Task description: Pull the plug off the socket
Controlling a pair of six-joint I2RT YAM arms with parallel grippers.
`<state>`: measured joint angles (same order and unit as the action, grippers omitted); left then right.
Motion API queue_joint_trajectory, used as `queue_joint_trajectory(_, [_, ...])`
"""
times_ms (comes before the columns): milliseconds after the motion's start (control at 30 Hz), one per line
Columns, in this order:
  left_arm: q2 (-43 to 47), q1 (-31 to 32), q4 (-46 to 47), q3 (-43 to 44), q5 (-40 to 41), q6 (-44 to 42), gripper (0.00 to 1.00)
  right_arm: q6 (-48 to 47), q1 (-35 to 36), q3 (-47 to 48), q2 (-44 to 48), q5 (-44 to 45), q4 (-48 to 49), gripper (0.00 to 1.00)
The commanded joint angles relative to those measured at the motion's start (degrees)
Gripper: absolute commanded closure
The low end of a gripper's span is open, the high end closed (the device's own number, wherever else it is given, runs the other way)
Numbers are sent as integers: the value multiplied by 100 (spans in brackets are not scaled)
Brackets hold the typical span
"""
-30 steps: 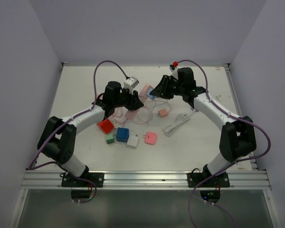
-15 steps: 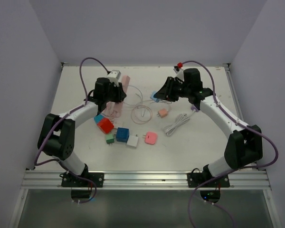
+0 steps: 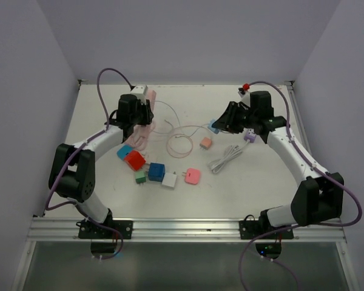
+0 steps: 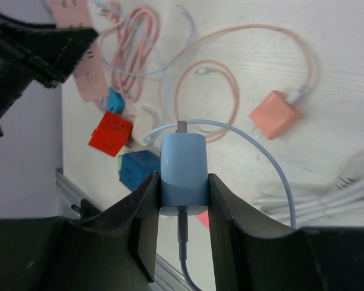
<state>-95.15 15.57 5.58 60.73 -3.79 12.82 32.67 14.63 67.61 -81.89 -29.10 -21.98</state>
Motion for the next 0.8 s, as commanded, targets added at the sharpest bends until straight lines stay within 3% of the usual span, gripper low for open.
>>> queue_joint_trajectory(0, [208, -168, 31, 308, 423, -35, 100, -155, -504, -152, 533, 737, -393, 100])
queue_joint_trajectory(133, [225, -362, -75, 369, 433, 81, 100, -339, -690, -231, 595, 1460, -808, 100])
queue_joint_trajectory(300, [173, -327, -22, 422, -629, 106, 100, -366, -638, -538, 253, 986, -484, 100])
queue_joint_trajectory(400, [164, -125, -40, 422, -833, -85, 100, -331, -471, -662, 77, 959, -237, 100])
queue_joint_trajectory(500, [138, 200, -215, 457, -1070, -305, 100, -348, -269, -635, -257, 1038, -88, 89])
queue_joint_trajectory(667, [85, 797, -321, 466, -1308, -473, 100, -392, 74, -574, -844, 1266, 228, 80])
queue_joint_trajectory(767, [6, 1008, -339, 501, -1510, -482, 100, -410, 215, -460, -1144, 1267, 308, 69])
